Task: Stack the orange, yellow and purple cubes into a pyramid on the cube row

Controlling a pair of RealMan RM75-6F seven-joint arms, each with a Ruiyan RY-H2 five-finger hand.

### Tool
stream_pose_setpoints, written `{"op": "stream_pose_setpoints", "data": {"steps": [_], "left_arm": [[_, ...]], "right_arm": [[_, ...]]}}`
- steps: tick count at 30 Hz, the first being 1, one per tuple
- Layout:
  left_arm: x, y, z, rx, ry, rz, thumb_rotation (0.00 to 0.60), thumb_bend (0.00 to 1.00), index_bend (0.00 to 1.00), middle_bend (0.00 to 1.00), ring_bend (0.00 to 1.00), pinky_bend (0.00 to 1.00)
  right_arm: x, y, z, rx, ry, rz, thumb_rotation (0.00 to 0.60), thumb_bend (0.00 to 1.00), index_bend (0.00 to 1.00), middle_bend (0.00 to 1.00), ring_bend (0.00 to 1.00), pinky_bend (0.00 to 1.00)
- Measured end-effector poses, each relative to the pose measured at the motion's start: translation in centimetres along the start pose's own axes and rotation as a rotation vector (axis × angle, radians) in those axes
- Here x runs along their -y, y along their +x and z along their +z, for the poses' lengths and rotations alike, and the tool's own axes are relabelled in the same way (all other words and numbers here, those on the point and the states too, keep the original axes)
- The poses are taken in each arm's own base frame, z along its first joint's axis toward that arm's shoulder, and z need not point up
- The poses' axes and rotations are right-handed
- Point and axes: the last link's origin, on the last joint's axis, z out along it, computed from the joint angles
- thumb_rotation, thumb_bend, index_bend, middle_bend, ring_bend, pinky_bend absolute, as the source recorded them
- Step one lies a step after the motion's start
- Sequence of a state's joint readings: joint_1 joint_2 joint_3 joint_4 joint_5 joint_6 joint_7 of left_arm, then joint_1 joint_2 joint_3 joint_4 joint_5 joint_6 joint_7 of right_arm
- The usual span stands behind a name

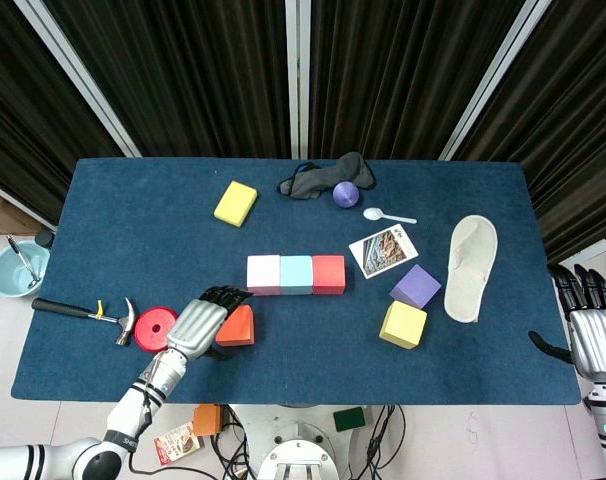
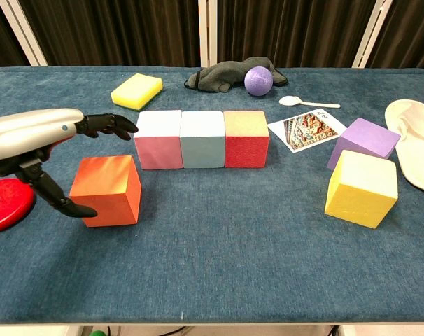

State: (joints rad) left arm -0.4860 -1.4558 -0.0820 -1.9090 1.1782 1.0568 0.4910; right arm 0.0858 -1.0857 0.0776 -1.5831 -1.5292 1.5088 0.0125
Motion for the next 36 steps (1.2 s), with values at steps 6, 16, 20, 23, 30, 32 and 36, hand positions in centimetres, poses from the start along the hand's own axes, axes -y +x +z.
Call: {"op": "stream_pose_setpoints", "data": {"steps": [6,16,20,23,30,32,36], "left_arm": [[-0.1,-0.5,0.4,-0.001,0.03,-0.008,0.6,0.08,0.15,0.19,0.14,0.18],[-0.3,-1.2,0.9,-0.015,0.04,0.026,0.6,0.1,0.19,0.22,0.17,0.22],[-0.1,-1.5,0.9,-0.015,0.052,0.014,0.6,0.14,0.26,0.27,0.22,0.28],[0.0,-1.7,1.0,-0.02,0.054,-0.001,0.6,0.21,0.35,0.36,0.31,0.35],[0.6,-1.0,0.7,-0.077,0.057,-0.003,0.6,0.28,0.43,0.47,0.39,0.42],[0.7,-0.1,0.3,-0.094,0.054,0.005,0.6,0.28,0.43,0.47,0.39,0.42],[1.1,2.2,-0.5,-0.13,0.045,0.015,0.6,0.28,0.43,0.47,0.39,0.42]], "right_arm": [[-0.1,-0.2,0.1,0.006,0.002,0.002,0.6,0.12,0.0,0.07,0.0,0.06],[-0.3,-0.2,-0.1,0.007,-0.005,0.005,0.6,0.12,0.0,0.07,0.0,0.06],[-0.4,-0.2,-0.3,0.006,-0.006,0.005,0.6,0.12,0.0,0.07,0.0,0.06],[-0.3,-0.2,-0.3,0.007,-0.006,0.006,0.6,0.12,0.0,0.07,0.0,0.06],[-0.3,0.0,-0.3,0.003,-0.007,0.005,0.6,0.12,0.0,0.07,0.0,0.06],[-0.3,0.0,-0.3,0.002,-0.006,0.005,0.6,0.12,0.0,0.07,0.0,0.06],[0.0,0.2,-0.2,-0.003,-0.001,0.001,0.6,0.12,0.0,0.07,0.0,0.06]]}}
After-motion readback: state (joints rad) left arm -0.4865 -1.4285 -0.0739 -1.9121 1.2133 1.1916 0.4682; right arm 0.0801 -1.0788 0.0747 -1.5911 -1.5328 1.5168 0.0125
